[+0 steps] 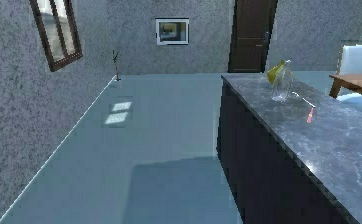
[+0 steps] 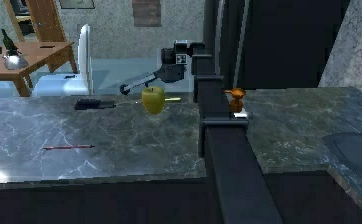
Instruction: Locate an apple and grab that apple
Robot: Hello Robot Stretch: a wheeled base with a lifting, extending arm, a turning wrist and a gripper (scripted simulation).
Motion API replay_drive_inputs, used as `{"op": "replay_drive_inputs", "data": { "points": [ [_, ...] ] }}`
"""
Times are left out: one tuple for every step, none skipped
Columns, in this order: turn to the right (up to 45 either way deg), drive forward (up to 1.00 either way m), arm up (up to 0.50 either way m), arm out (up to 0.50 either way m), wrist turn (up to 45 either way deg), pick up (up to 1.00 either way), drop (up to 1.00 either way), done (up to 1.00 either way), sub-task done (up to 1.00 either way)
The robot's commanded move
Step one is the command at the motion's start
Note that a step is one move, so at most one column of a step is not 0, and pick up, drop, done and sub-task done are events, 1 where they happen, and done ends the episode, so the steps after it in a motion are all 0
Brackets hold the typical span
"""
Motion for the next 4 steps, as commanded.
{"op": "replay_drive_inputs", "data": {
  "points": [
    [0.0, 0.0, 0.0, 0.0, 18.0, 0.0, 0.0, 0.0, 0.0],
    [0.0, 0.0, -0.08, 0.0, 0.0, 0.0, 0.0, 0.0, 0.0],
    [0.0, 0.0, 0.0, 0.0, 0.0, 1.0, 0.0, 0.0, 0.0],
    [0.0, 0.0, 0.08, 0.0, 0.0, 0.0, 0.0, 0.0, 0.0]
  ]
}}
